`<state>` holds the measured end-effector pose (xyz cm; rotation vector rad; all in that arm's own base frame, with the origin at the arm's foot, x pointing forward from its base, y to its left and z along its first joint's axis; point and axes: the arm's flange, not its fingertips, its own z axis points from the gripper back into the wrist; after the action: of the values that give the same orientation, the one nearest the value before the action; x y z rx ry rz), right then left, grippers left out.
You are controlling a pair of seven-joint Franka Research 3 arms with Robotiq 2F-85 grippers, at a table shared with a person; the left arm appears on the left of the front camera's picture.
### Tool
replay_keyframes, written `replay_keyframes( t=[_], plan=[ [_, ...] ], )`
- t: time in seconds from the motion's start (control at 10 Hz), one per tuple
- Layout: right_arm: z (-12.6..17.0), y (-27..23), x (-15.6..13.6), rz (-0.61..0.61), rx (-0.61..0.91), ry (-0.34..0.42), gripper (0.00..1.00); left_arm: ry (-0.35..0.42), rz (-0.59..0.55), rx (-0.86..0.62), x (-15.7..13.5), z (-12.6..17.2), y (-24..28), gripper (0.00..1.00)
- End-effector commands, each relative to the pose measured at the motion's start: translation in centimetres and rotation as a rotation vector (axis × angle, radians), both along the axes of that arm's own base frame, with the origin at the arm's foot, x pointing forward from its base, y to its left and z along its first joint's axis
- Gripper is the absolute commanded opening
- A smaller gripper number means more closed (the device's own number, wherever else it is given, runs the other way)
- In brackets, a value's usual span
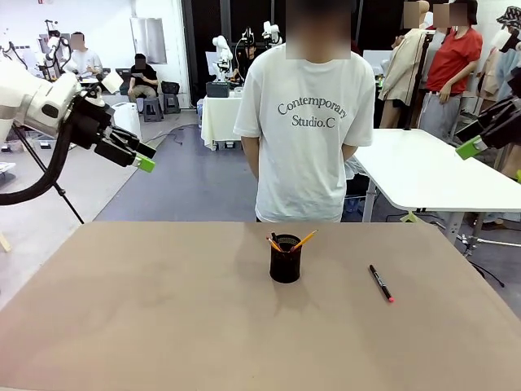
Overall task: Place the pens into the pen holder.
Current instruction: Pick up a writing instrument from the table and place it into the Pen holder.
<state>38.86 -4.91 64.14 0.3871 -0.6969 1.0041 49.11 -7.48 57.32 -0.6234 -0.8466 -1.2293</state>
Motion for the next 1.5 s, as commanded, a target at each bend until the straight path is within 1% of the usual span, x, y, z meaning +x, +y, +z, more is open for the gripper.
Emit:
replay_keyframes(
  t=[0.0, 1.2, 1.3, 1.4],
  plan=[
    [0.2, 0.1, 0.0, 0.007, 0.014, -0.012, 1.0, 0.001, 0.004, 0.003, 0.0, 0.0, 0.2, 1.0],
    [0.2, 0.1, 0.0, 0.007, 0.014, -0.012, 1.0, 0.001, 0.004, 0.003, 0.0, 0.0, 0.2, 1.0],
    [0.0, 0.0, 0.0, 0.0, 0.0, 0.0, 1.0, 0.001, 0.004, 0.003, 0.0, 0.0, 0.2, 1.0],
    [-1.5, 1.1, 0.7, -0.036, -0.025, 0.038, 1.0, 0.001, 0.004, 0.003, 0.0, 0.0, 0.2, 1.0]
  ],
)
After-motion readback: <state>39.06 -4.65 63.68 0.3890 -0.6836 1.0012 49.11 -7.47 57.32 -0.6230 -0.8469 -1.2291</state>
